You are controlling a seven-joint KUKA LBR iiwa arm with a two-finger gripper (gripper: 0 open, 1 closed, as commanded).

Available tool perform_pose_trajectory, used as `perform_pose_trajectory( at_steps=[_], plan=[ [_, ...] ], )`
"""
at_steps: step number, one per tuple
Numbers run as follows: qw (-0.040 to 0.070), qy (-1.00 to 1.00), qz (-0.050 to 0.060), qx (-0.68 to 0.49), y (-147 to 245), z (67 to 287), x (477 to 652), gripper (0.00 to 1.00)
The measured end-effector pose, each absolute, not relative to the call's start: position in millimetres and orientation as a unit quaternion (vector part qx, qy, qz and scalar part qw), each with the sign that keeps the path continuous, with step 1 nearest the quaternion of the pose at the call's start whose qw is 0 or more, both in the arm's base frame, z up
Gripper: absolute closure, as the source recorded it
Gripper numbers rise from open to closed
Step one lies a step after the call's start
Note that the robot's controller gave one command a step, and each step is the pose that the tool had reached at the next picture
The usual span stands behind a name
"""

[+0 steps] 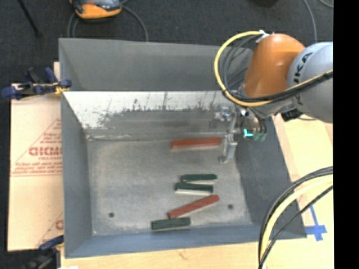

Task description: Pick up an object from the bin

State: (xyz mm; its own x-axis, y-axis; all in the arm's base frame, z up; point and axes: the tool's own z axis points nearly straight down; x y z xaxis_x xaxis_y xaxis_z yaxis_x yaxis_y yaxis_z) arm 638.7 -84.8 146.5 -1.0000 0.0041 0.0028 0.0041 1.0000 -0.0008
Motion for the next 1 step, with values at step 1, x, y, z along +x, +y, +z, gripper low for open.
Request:
perform_pose_trajectory(
  at_steps=[1],
  plan=[
    [-0.003, -1.000, 0.001, -0.001, -84.8, 151.3, 640.7, 0.00]
  ],
)
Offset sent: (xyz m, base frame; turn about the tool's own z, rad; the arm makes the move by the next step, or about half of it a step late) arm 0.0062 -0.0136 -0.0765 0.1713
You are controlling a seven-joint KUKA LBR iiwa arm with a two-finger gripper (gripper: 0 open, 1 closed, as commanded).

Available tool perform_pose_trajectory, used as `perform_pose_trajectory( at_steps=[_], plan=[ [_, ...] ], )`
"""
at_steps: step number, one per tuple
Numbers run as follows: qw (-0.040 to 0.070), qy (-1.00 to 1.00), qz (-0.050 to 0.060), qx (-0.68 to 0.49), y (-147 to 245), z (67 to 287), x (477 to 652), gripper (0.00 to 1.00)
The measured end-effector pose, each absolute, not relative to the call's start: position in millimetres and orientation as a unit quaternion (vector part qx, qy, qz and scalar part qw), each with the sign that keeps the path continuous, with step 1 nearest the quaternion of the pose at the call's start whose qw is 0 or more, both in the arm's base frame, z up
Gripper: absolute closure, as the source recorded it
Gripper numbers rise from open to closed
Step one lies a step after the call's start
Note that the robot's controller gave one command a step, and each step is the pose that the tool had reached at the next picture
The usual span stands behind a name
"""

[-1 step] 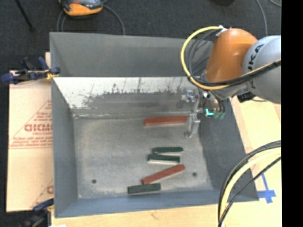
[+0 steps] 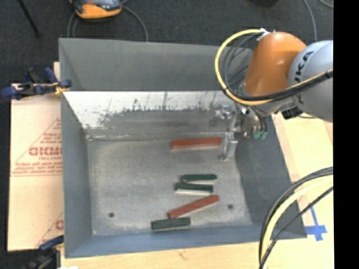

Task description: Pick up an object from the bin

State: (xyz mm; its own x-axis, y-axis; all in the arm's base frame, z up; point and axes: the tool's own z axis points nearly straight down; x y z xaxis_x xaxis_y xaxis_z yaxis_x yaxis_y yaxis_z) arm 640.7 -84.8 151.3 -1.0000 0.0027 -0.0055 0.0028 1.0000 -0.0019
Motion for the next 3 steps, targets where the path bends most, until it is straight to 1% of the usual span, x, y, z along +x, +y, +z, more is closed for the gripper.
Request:
perform_pose_trajectory(
  at_steps=[1, 2, 3],
  plan=[
    [0.003, 0.996, 0.000, 0.085, -99, 72, 646.6, 1.00],
    [0.003, 0.996, -0.001, 0.085, -99, 72, 646.6, 1.00],
    [0.004, 0.999, -0.002, 0.050, -146, 226, 654.2, 1.00]
  ],
)
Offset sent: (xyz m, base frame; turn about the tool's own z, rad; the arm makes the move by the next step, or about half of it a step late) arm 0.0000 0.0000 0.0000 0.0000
